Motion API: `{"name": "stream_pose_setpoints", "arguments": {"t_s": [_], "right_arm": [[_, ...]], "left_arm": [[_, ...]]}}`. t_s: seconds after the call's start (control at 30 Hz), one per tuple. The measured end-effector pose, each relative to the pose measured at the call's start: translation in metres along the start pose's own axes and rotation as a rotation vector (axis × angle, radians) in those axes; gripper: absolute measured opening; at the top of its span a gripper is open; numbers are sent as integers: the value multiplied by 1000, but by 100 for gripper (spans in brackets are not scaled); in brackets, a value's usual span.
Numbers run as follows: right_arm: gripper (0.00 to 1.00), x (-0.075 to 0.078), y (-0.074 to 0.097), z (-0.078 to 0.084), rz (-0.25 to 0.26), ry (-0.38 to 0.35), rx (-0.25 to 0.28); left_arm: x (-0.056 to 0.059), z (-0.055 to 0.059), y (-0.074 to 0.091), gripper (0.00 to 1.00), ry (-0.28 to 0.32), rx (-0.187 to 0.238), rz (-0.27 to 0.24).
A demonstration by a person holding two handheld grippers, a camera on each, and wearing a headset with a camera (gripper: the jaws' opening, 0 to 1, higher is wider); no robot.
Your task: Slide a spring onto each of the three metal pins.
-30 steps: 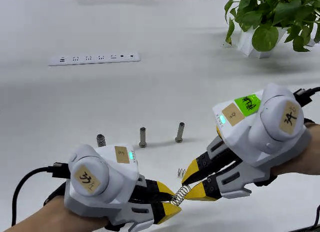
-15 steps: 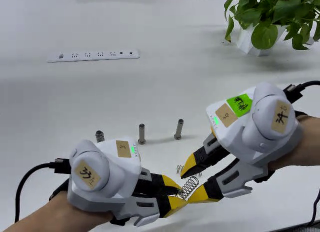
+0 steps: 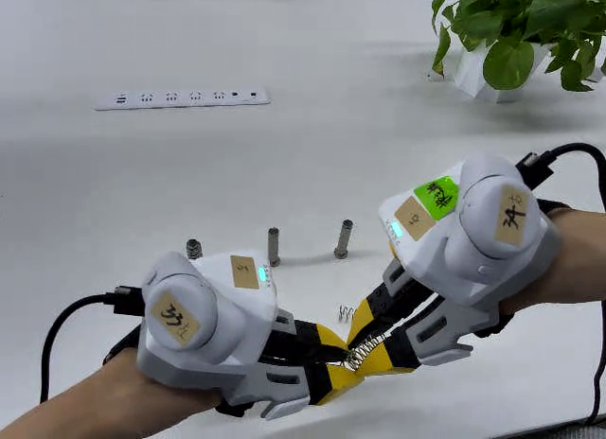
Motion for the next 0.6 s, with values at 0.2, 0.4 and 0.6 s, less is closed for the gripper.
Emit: {"name": "stream_pose_setpoints", "arguments": {"t_s": [0.2,0.4,0.6], "right_arm": [[12,0,0,0,-16,-19,-9],[12,0,0,-2,-14,-23,-18],[12,4,1,-8,-11,-20,2]], "left_arm": [[1,0,-1,10,1,0,5],[2,-1,0,11,-9,3,-14],[2,4,7,23,0,-2,-64]]}}
Point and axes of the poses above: the centre of the closed fingertips' face, and the gripper's own axes: y roughly backward along the fingers, x roughly to its right, z roughly out of its underside, the point moved 10 cm from there along y, roughly backward along the fingers, and after that the axes turned 8 degrees about z, right-handed, at the moved point
